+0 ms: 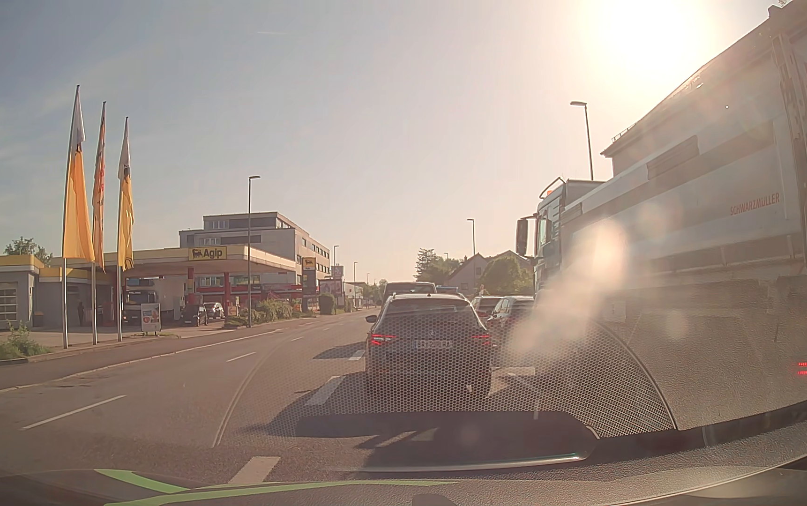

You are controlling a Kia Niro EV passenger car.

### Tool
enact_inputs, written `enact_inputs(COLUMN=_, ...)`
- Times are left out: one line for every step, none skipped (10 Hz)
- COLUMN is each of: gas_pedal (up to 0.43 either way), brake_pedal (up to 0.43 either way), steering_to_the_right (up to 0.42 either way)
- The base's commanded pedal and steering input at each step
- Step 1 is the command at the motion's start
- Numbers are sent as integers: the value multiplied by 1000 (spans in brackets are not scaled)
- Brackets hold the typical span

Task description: Follow the waypoints while adhering to traffic rules and regulations

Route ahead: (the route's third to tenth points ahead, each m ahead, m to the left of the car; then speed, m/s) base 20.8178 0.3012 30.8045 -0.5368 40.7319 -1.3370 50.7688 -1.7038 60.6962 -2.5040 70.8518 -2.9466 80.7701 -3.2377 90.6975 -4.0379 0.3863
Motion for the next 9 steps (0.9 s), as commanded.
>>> enact_inputs(gas_pedal=20, brake_pedal=0, steering_to_the_right=0)
enact_inputs(gas_pedal=39, brake_pedal=0, steering_to_the_right=0)
enact_inputs(gas_pedal=47, brake_pedal=0, steering_to_the_right=0)
enact_inputs(gas_pedal=47, brake_pedal=0, steering_to_the_right=0)
enact_inputs(gas_pedal=59, brake_pedal=0, steering_to_the_right=0)
enact_inputs(gas_pedal=59, brake_pedal=0, steering_to_the_right=0)
enact_inputs(gas_pedal=59, brake_pedal=0, steering_to_the_right=0)
enact_inputs(gas_pedal=59, brake_pedal=0, steering_to_the_right=0)
enact_inputs(gas_pedal=59, brake_pedal=0, steering_to_the_right=0)
